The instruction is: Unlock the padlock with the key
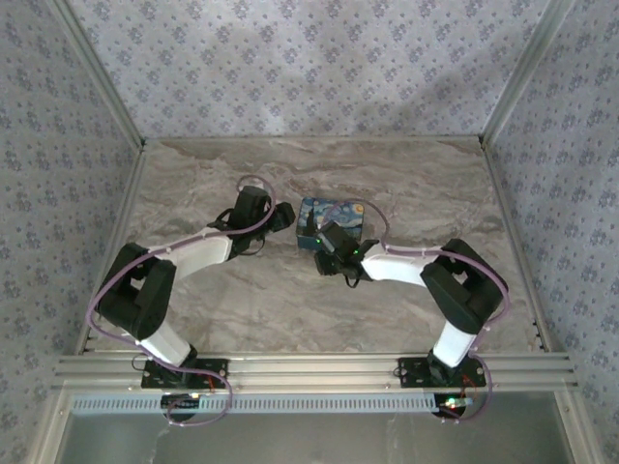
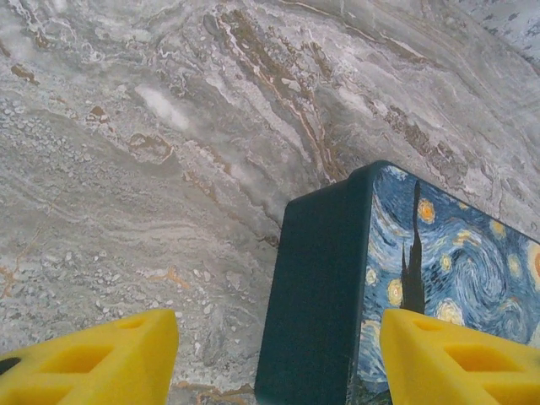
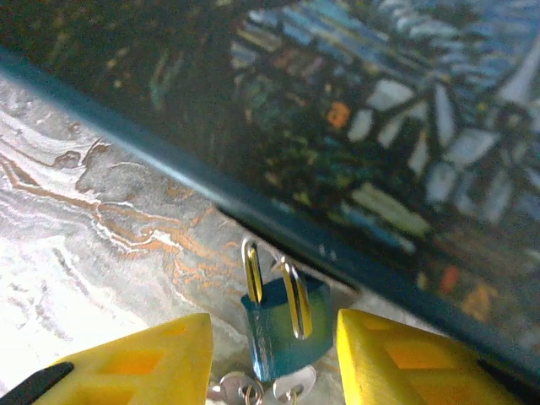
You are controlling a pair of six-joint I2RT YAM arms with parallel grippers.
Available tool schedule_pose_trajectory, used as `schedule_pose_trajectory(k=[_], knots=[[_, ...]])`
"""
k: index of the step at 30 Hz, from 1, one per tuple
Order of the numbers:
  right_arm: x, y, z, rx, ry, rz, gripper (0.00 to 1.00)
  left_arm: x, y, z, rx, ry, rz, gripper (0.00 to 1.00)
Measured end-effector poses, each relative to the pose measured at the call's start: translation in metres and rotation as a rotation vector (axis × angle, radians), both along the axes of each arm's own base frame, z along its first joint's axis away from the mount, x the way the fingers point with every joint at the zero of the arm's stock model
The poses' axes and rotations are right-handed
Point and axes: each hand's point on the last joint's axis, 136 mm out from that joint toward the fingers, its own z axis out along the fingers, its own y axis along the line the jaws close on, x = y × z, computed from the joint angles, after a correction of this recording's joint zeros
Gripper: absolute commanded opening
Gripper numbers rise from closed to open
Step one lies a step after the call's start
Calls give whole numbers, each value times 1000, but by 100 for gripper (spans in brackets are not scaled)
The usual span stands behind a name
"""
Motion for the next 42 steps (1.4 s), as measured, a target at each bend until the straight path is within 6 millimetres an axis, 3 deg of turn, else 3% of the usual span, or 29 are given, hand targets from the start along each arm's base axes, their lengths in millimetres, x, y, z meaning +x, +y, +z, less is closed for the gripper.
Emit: schedule_pose_trajectory(k=[10, 23, 26, 30, 34, 42], knots=[[0, -4, -10, -54, 15, -10, 37, 3, 2, 1, -5, 0, 3, 64], [-4, -2, -2, -77, -15, 13, 14, 4, 0, -2, -3, 7, 1, 64], [-8, -2, 1, -75, -14, 32, 12, 4, 0, -2, -3, 7, 1, 64], [-11, -2, 0, -78, -7, 54, 14, 4, 0, -2, -4, 8, 1, 64], [-13, -1, -1, -79, 2, 70, 32, 4, 0, -2, -5, 9, 2, 64], [-19, -9, -9, -98, 37, 79, 30, 4, 0, -3, -5, 9, 2, 64]])
